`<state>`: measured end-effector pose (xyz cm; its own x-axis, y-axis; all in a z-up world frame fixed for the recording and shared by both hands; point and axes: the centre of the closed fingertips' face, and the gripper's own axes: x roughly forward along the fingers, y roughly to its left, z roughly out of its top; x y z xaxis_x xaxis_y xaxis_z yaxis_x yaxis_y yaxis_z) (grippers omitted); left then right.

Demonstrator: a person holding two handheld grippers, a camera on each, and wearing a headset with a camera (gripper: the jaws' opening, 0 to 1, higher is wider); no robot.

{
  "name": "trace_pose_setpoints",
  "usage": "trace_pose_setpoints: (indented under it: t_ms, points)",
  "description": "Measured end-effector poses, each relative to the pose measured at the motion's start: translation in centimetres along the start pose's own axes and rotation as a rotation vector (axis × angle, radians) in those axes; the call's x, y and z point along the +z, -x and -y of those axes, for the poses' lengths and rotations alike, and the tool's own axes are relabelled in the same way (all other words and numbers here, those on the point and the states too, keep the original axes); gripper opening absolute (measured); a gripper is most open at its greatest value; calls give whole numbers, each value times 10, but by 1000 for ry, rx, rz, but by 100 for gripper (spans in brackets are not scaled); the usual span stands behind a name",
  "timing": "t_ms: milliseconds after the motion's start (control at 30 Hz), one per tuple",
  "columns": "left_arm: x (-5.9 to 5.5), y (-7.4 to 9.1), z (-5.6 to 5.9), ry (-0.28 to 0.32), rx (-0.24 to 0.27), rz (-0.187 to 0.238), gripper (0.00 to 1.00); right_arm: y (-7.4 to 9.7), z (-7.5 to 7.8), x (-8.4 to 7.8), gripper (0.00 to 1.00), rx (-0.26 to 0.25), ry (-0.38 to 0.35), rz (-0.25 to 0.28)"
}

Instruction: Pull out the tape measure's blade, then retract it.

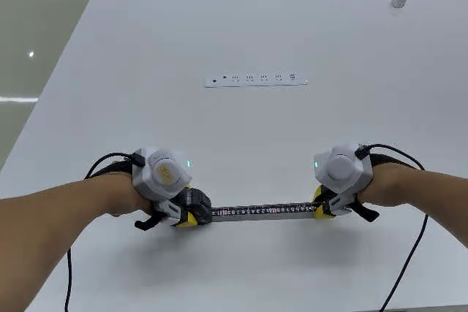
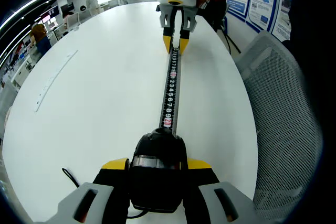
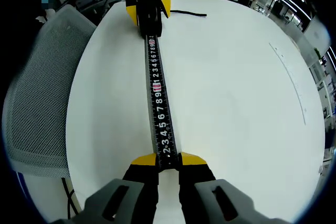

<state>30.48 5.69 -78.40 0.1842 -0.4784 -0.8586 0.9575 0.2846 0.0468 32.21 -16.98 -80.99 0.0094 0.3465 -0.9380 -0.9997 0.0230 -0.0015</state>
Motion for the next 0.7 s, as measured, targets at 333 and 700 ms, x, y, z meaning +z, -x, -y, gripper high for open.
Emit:
trace_pose_setpoints:
  t_ms: [333, 700]
  points:
    - [0, 0, -1, 2, 0, 1, 36, 2, -1, -2, 13, -2, -2, 0]
    - [0, 1, -1, -1, -2, -3, 36, 2, -1, -2, 13, 0, 1, -3]
